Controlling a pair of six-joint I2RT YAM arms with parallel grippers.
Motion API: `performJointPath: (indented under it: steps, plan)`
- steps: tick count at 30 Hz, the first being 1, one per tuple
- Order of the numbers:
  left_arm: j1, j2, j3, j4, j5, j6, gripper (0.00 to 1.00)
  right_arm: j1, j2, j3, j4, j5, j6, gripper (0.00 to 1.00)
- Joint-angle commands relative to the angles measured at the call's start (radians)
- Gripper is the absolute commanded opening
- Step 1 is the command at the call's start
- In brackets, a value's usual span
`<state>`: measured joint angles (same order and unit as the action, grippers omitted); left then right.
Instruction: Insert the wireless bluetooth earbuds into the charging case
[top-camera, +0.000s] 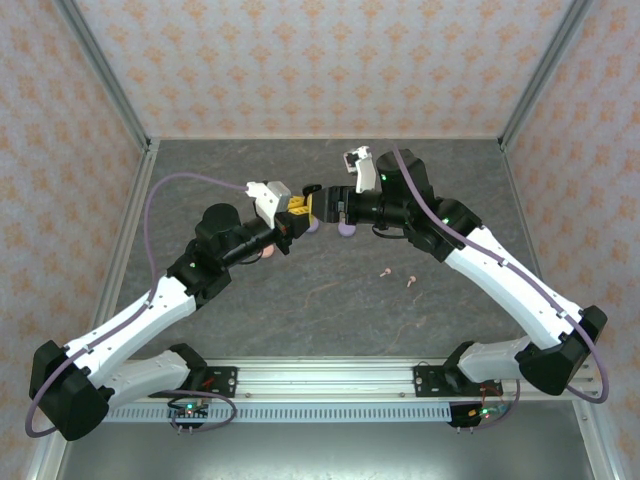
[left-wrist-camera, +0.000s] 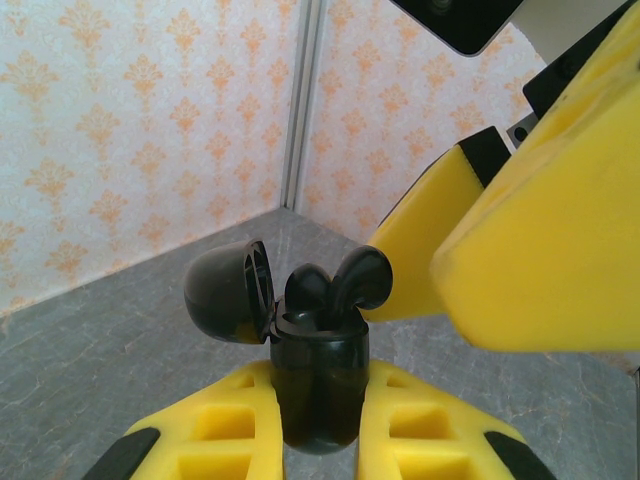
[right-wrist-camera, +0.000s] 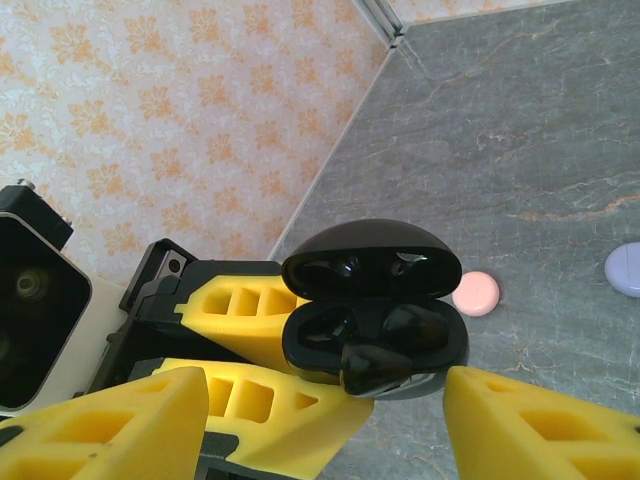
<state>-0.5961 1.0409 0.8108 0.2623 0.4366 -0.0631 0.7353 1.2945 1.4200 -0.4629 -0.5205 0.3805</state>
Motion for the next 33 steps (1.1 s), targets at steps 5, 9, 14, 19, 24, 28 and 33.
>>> performJointPath:
  steps: [5,9,14,19,24,28,33]
  plan:
    - [-0.009,-0.015,0.004,0.022,-0.014,-0.008,0.00,0.009,-0.007,0.038,0.059,-0.001,-0.013,0.64]
    - [-0.009,-0.015,0.001,0.019,-0.016,-0.006,0.00,0.012,-0.005,0.035,0.077,-0.015,-0.009,0.63]
    - [-0.009,-0.016,-0.002,0.020,-0.018,-0.009,0.00,0.014,-0.001,0.033,0.079,-0.018,-0.007,0.62]
    - [-0.008,-0.017,0.000,0.017,-0.032,-0.012,0.00,0.016,-0.004,0.036,0.050,-0.016,-0.008,0.62]
    - [-0.009,-0.015,0.004,0.001,-0.055,-0.013,0.00,0.021,-0.014,0.026,0.024,-0.006,-0.010,0.61]
    - [-0.009,-0.012,0.004,0.003,-0.056,-0.017,0.00,0.024,-0.015,0.024,0.025,-0.006,-0.007,0.61]
    - [-0.010,-0.010,0.005,0.005,-0.055,-0.016,0.00,0.027,-0.013,0.026,0.039,-0.012,-0.009,0.61]
